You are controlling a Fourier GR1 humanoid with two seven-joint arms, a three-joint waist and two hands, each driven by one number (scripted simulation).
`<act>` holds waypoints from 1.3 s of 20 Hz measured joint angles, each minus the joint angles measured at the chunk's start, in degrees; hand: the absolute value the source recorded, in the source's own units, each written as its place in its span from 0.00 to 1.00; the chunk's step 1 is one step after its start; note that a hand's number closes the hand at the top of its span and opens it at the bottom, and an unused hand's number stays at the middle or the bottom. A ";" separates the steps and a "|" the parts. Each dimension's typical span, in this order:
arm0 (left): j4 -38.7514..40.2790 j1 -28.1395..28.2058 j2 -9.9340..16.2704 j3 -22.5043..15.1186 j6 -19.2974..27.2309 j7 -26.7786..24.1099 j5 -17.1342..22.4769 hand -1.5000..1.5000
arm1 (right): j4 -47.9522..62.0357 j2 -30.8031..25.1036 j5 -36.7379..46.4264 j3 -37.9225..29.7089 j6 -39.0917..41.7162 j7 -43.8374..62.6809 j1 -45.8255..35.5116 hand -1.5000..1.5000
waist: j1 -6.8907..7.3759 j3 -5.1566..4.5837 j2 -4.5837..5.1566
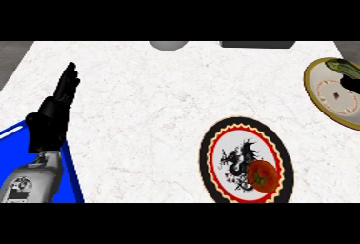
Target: Pick the squash from the plate and place it in the bowl
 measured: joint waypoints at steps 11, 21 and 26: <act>0.95 -2.35 -0.21 0.43 -1.19 -0.04 0.72 0.50 | 26.35 -6.70 -3.19 -7.92 -3.22 -12.23 -7.65 0.00 | 1.65 0.24 0.80; 2.31 -4.09 -0.59 0.44 -1.03 -0.07 0.24 0.50 | 32.59 -7.67 -12.89 -16.14 5.33 -27.15 -9.60 0.00 | 1.76 0.40 1.09; 2.02 -3.49 -0.76 0.50 -1.07 -0.03 0.21 0.50 | 34.83 -9.93 -17.00 -20.30 7.88 -32.06 -9.49 0.00 | 1.54 0.32 0.89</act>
